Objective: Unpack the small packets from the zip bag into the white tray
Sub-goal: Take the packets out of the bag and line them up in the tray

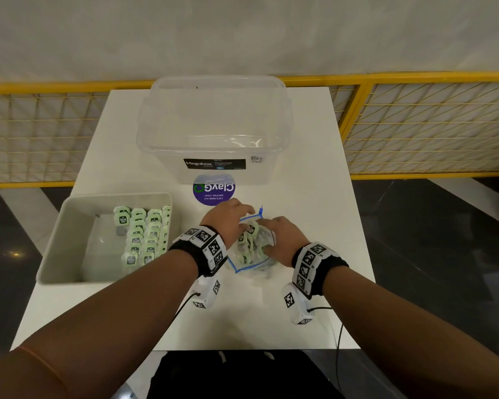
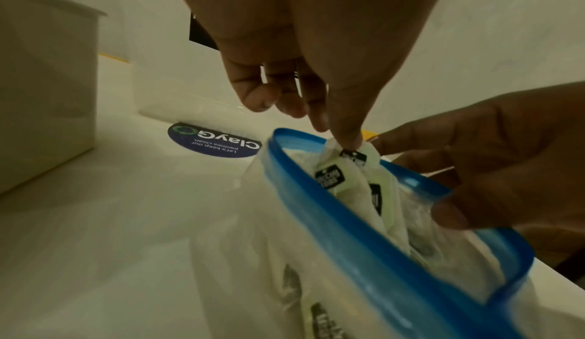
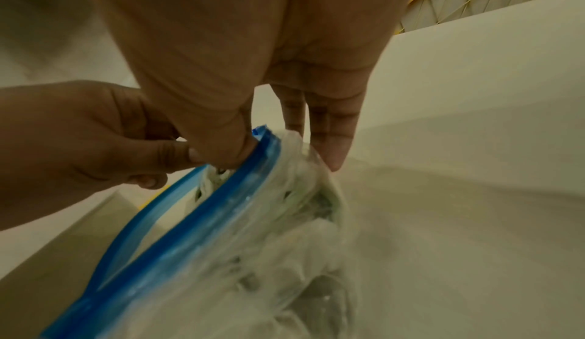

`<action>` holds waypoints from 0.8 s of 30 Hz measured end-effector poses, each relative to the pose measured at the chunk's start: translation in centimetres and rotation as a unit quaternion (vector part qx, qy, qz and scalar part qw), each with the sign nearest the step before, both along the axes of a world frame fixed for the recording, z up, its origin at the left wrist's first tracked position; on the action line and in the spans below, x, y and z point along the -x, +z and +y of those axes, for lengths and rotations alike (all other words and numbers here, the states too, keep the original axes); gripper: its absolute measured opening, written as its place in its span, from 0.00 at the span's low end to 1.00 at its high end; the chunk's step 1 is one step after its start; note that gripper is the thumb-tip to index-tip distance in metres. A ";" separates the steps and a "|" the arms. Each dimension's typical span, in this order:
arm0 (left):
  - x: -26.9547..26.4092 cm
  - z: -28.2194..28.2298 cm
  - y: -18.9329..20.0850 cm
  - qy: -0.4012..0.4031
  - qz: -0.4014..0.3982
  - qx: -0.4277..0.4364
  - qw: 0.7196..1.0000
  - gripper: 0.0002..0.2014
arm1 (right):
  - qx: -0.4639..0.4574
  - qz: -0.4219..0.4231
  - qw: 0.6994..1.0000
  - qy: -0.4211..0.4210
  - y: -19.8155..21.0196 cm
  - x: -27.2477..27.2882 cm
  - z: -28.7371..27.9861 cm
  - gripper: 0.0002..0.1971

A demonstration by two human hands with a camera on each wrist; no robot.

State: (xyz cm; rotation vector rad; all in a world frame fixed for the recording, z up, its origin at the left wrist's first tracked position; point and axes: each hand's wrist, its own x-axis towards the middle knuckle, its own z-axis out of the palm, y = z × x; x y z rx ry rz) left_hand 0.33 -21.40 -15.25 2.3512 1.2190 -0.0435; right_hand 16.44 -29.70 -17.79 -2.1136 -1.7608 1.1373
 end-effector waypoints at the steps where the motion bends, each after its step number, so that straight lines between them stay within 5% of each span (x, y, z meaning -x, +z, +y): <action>1: 0.0 0.0 0.1 -0.012 0.006 0.006 1.000 0.17 | -0.005 0.000 1.000 0.001 0.1 0.0 0.0 0.32; 7: -0.1 0.0 0.9 -0.050 0.056 -0.002 0.997 0.09 | -0.014 0.000 1.000 -0.011 0.3 0.1 -0.2 0.24; 11: 0.1 0.0 2.0 -0.036 -0.033 -0.008 0.999 0.09 | -0.087 0.027 0.995 -0.035 1.1 0.2 -0.2 0.23; 14: 0.1 -0.2 3.0 -0.048 -0.103 -0.020 0.993 0.08 | -0.166 0.066 0.982 -0.055 1.8 0.4 0.3 0.13; 17: 0.0 -0.2 3.3 -0.024 -0.125 -0.017 0.992 0.08 | -0.159 0.080 0.980 -0.086 2.3 0.6 0.3 0.08; 20: 0.1 -0.1 2.8 -0.016 -0.035 0.006 0.999 0.11 | -0.118 0.069 0.986 -0.097 2.3 0.4 -0.2 0.06; 24: -0.2 -0.4 1.7 -0.121 0.125 0.047 0.984 0.13 | -0.099 0.088 0.983 -0.125 1.8 0.1 -0.4 0.04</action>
